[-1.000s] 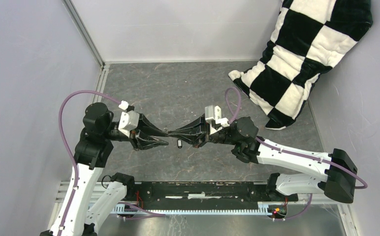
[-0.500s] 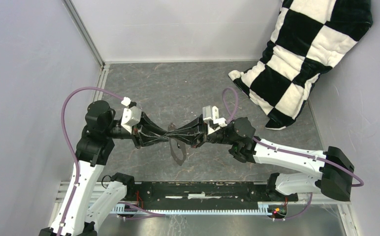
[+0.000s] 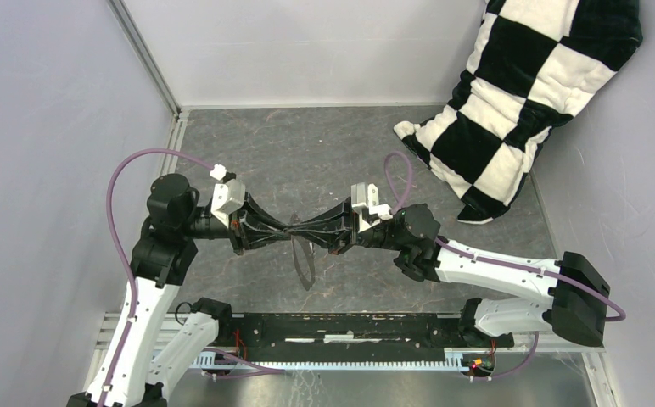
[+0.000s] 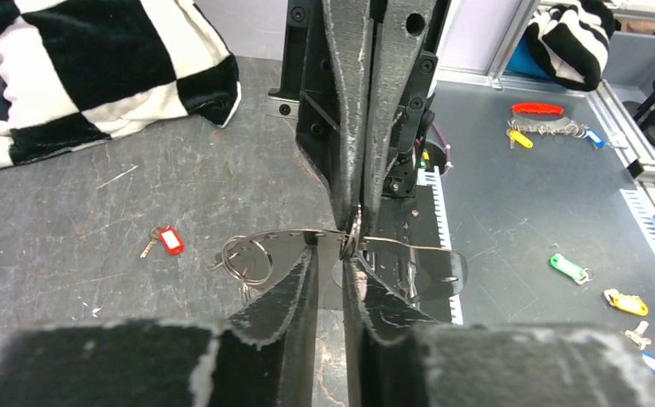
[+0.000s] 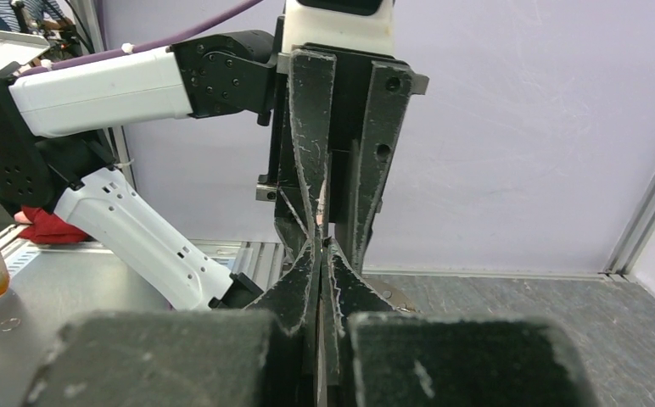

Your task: Put the keys on the keyring

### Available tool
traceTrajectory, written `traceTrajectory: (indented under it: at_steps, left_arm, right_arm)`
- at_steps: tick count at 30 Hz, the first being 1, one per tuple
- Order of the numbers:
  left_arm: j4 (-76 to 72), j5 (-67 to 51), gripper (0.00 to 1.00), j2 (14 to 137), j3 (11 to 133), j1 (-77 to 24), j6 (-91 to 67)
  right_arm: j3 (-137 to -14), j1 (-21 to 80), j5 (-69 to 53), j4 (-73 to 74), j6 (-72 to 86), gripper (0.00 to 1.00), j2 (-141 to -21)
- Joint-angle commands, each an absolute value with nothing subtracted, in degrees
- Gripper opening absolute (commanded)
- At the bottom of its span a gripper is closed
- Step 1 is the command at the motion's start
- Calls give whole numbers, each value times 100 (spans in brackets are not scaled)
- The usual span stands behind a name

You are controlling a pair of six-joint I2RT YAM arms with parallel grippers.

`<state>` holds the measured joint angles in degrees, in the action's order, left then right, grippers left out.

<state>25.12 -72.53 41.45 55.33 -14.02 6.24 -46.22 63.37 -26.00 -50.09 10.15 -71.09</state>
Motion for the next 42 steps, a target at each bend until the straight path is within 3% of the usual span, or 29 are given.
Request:
traceTrajectory:
  at_steps: [1,3,12,16,20,29,33,35,37,39,42]
  left_arm:
    - [2254,-7089,20,4061,5627,-1433,499]
    - [2239,-7091,20,4096,5652,-1439,431]
    - [2231,-7343,37,3988,5620,-1433,436]
    - [2342,-7361,37,3874,5573,-1433,564]
    - [2376,-7356,29,3875,5579,-1433,543]
    - [2374,-7293,24,3947,5578,-1433,478]
    - [2379,-7210,4,3926,5492,-1433,617]
    - [2467,-7018,2,3876,5483,-1432,862]
    - [2784,-6854,2,3816,5529,-1433,1458]
    - [2992,-6706,2,3725,5556,-1433,2088]
    - [3241,-6580,2,3555,5609,-1435,3122]
  right_arm:
    - [-4579,6428,-2682,-5192,996,1,-7074]
    - [-4582,6431,-2693,-5169,982,1,-7076]
    - [-4562,6441,-2586,-5117,911,1,-7055]
    - [-4570,6447,-2494,-5024,819,1,-7000]
    - [-4554,6440,-2353,-4957,740,1,-6944]
    - [-4570,6477,-2325,-5005,763,1,-7022]
    - [-4605,6494,-2376,-5027,782,1,-7036]
    - [-4591,6495,-2414,-5027,785,1,-7000]
    - [-4571,6490,-2454,-4927,730,7,-6909]
    - [-4570,6489,-2492,-4613,520,24,-6750]
    - [-4618,6480,-2415,-3758,-151,38,-6351]
